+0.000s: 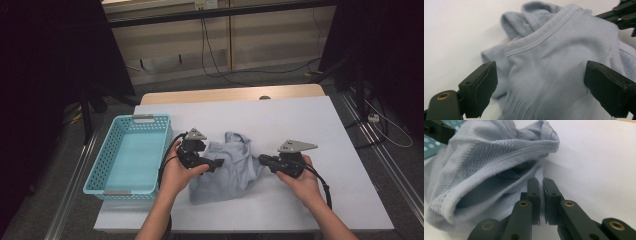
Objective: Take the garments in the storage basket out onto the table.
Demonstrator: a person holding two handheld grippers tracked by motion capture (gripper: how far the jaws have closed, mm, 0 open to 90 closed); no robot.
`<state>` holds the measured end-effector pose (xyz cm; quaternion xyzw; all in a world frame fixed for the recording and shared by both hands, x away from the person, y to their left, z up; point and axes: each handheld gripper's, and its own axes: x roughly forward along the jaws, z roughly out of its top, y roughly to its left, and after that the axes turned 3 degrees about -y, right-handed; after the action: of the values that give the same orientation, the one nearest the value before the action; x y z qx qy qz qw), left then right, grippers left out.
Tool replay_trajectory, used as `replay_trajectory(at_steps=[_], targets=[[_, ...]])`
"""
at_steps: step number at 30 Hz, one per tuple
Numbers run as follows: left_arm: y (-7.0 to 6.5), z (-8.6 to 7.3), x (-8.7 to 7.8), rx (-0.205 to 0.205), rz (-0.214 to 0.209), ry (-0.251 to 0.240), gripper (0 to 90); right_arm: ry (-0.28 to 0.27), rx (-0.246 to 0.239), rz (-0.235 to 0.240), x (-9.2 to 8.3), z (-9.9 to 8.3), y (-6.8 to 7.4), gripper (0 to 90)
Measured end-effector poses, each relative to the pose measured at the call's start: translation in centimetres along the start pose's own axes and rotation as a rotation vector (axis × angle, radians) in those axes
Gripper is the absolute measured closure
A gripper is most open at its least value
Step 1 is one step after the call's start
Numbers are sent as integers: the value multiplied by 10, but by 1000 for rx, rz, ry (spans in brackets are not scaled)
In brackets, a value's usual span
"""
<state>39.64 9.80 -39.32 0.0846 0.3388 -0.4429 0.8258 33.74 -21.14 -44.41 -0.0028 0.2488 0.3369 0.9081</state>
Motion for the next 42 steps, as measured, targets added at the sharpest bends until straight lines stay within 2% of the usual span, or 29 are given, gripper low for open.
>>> replay_trajectory(at_steps=[5, 9, 13, 17, 20, 22, 24, 26, 29, 31, 33, 35, 37, 38, 40, 42], targets=[[-1, 6, -2, -6, -3, -14, 119, -22, -3, 10, -19, -7, 5, 857], [-5, 12, 2, 4, -20, -23, 119, -22, -10, 6, -19, -10, 10, 856], [-12, 17, 14, 13, -51, -4, 134, -36, -17, 2, -19, -10, 12, 856], [-20, 23, 26, 41, -64, 14, 137, -48, -20, 5, -21, -12, 14, 855], [-26, 27, 31, 73, -61, 4, 137, -43, -14, 9, -21, -14, 15, 855], [-31, 29, 34, 109, -60, -3, 138, -51, -4, 8, -20, -14, 16, 855], [-33, 30, 38, 121, -60, -10, 141, -48, -10, 0, -20, -14, 17, 855], [-35, 30, 44, 88, -67, 11, 120, -40, -25, -7, -19, -14, 18, 855], [-38, 30, 50, 97, -76, 30, 134, -32, -38, -14, -20, -16, 20, 854], [-41, 31, 53, 118, -100, 34, 179, -29, -37, -17, -22, -17, 20, 854], [-43, 33, 54, 126, -109, 36, 265, -27, -34, -18, -25, -19, 19, 854], [-45, 34, 56, 124, -165, 76, 465, -25, -25, -21, -27, -21, 17, 854], [-47, 33, 59, 143, -169, 101, 545, -24, -24, -22, -28, -22, 16, 853], [-47, 32, 60, 143, -177, 117, 628, -25, -21, -23, -29, -22, 16, 853], [-46, 30, 62, 130, -189, 125, 695, -23, -20, -24, -29, -23, 16, 853], [-44, 29, 61, 115, -189, 128, 805, -20, -24, -25, -30, -23, 17, 853]])
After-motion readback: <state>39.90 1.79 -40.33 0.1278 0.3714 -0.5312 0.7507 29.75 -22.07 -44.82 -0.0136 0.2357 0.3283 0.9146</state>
